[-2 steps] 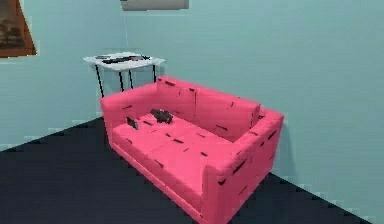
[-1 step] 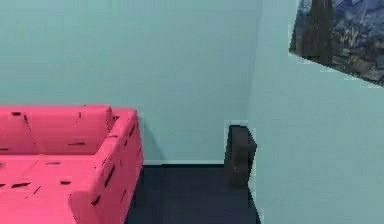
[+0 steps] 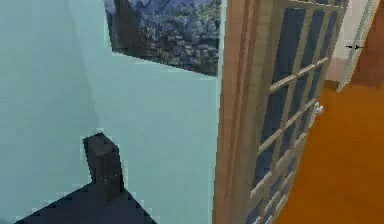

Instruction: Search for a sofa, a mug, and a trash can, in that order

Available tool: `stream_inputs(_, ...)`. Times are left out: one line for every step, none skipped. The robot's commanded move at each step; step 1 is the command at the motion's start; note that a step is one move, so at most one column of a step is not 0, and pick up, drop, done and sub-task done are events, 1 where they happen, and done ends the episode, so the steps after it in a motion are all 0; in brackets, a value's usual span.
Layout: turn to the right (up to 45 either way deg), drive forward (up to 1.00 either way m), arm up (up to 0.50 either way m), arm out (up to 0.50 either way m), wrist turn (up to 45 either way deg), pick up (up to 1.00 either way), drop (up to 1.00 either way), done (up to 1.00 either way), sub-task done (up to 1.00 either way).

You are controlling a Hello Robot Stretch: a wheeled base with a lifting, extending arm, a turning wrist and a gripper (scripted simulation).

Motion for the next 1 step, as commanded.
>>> stream_inputs(45.0, 0.00, 0.00, 0.00, 0.0, 0.00, 0.00, 0.00, 0.00)
